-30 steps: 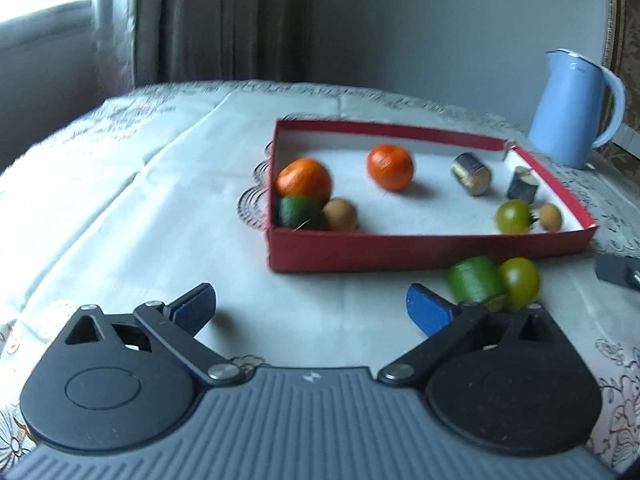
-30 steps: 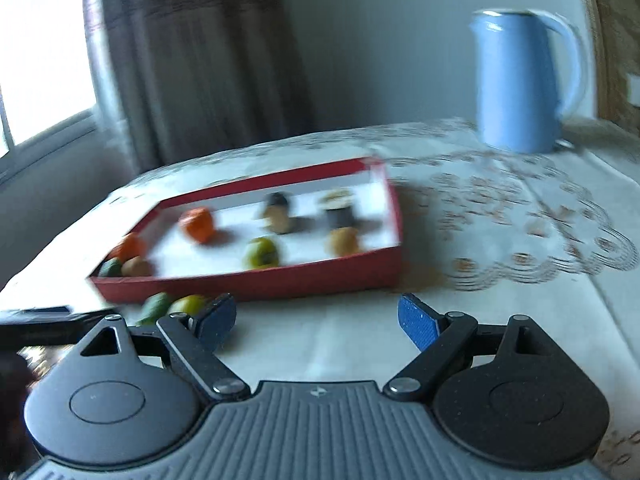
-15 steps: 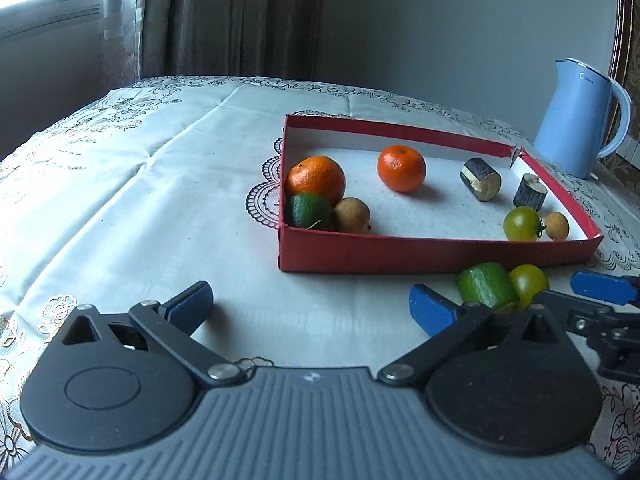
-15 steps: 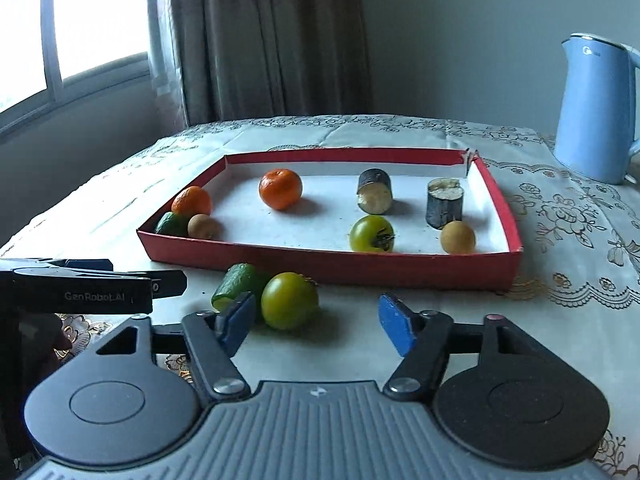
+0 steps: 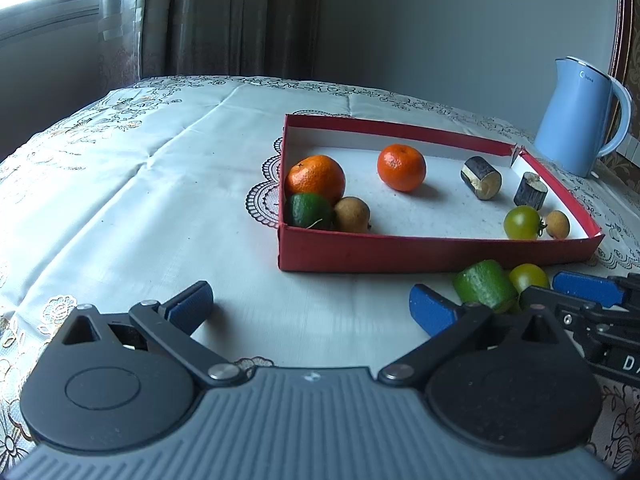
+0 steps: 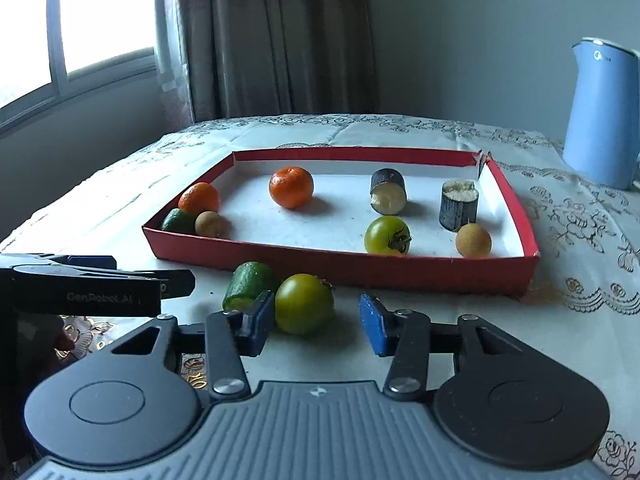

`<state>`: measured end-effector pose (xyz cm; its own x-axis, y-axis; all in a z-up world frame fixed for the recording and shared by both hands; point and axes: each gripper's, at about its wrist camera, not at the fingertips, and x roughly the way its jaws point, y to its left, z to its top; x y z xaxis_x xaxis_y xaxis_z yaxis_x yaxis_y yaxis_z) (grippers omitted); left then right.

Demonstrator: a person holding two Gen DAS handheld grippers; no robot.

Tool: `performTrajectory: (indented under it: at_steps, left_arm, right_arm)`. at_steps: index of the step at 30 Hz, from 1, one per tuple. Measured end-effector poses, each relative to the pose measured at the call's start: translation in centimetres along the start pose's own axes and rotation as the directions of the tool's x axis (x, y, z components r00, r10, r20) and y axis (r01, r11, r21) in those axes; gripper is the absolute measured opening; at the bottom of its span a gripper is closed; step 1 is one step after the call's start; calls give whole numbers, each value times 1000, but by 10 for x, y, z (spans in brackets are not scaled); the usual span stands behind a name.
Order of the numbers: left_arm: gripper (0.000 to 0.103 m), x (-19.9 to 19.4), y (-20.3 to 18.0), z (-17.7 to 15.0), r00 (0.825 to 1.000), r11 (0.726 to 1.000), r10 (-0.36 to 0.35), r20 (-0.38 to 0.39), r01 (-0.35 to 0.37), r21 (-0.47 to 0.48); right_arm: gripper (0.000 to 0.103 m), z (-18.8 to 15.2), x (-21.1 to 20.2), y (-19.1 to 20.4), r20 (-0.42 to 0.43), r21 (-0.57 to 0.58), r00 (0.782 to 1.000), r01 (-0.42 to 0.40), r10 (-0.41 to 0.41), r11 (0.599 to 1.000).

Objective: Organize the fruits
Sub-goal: 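Reach the right gripper to the second green tomato and close on it, then carry the green tomato into the red box with the right gripper and release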

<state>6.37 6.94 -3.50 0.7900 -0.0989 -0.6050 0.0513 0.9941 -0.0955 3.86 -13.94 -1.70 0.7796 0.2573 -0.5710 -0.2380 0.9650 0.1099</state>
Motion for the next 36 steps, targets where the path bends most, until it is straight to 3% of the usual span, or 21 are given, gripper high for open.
performTrajectory:
  at_steps: [27,30,36]
  left_arm:
    - [103,-1,2,-1,1000,1000,-3,2,3,-3]
    - [103,-1,1,-1,1000,1000,-2,2,2,-2]
    - [103,0,-1,-1,1000,1000,7,-3,-7,9]
  right_arm:
    - [43,4,15,3,-16,-27,999,51,-51,998]
    - [34,4,18,5,-6,-29,999,49,-49,998]
    - [33,2,17,5,15,-34,998,56,-55,998]
